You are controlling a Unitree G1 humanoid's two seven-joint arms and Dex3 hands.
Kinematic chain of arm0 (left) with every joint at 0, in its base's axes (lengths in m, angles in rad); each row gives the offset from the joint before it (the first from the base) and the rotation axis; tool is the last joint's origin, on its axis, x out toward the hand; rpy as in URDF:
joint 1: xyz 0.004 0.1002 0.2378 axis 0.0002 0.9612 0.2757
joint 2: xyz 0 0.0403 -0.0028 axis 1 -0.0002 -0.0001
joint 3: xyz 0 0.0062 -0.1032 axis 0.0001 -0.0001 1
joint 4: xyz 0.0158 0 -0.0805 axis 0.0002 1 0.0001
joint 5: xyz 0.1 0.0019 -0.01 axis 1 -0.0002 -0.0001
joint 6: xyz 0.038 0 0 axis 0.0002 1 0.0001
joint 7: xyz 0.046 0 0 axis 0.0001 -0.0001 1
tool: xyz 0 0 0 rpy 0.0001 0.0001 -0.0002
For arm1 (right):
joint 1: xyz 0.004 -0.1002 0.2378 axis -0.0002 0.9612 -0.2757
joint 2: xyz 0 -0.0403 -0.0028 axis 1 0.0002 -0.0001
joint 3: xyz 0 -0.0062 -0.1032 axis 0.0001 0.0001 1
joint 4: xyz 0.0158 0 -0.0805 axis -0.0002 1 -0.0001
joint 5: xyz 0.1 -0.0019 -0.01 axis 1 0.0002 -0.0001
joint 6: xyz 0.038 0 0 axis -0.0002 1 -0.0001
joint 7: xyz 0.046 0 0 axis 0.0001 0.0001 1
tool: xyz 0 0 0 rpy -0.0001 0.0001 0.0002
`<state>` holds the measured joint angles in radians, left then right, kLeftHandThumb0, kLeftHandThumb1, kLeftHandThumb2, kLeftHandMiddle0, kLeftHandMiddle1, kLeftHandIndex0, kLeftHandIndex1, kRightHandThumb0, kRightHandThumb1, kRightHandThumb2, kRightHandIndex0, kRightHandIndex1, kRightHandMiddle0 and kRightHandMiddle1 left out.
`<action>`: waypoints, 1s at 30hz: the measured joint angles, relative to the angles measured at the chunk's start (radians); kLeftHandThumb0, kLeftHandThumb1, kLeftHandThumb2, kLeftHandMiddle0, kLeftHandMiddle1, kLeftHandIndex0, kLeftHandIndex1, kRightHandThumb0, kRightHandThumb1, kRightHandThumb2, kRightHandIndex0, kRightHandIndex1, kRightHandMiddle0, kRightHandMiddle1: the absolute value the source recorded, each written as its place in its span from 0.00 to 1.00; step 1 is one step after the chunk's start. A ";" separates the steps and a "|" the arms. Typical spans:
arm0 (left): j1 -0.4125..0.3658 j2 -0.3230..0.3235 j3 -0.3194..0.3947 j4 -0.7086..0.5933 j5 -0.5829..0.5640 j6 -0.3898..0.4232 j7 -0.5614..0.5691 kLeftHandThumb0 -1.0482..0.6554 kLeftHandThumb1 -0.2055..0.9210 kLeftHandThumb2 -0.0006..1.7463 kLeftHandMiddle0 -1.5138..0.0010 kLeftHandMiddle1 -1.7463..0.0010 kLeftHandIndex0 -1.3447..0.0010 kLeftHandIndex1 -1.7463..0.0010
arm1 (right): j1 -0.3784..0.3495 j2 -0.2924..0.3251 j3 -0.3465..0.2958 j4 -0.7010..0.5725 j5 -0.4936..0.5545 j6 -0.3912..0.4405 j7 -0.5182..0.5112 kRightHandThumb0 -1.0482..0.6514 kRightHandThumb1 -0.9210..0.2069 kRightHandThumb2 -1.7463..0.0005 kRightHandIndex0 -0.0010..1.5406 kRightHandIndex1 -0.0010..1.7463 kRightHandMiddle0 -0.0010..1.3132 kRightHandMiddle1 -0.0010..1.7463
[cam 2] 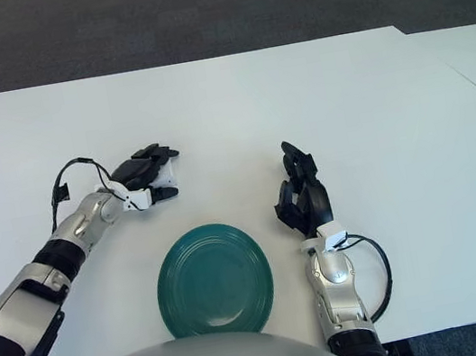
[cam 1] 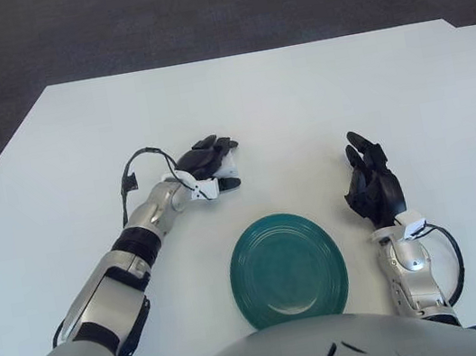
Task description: Put the charger into the plate.
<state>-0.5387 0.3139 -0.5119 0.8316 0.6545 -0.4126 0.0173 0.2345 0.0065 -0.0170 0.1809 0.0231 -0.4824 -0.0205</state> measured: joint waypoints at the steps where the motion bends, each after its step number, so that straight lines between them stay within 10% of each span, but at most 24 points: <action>1: -0.001 -0.002 0.001 0.003 -0.008 -0.001 -0.002 0.00 1.00 0.18 0.99 0.58 0.94 0.47 | 0.000 0.000 -0.001 0.000 0.000 0.000 0.001 0.12 0.00 0.47 0.12 0.00 0.00 0.35; 9: -0.019 -0.022 -0.007 0.060 -0.027 -0.017 -0.006 0.00 1.00 0.17 1.00 0.36 0.91 0.45 | 0.005 -0.002 -0.006 0.000 0.001 0.001 0.008 0.12 0.00 0.47 0.11 0.00 0.00 0.34; 30: -0.052 -0.046 -0.050 0.157 -0.018 -0.020 0.066 0.00 1.00 0.17 1.00 0.35 0.91 0.40 | 0.012 -0.014 -0.007 -0.006 0.000 0.007 0.011 0.11 0.00 0.46 0.12 0.00 0.00 0.37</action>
<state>-0.5902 0.2676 -0.5619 0.9883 0.6368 -0.4322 0.0831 0.2467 -0.0074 -0.0239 0.1754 0.0228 -0.4758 -0.0092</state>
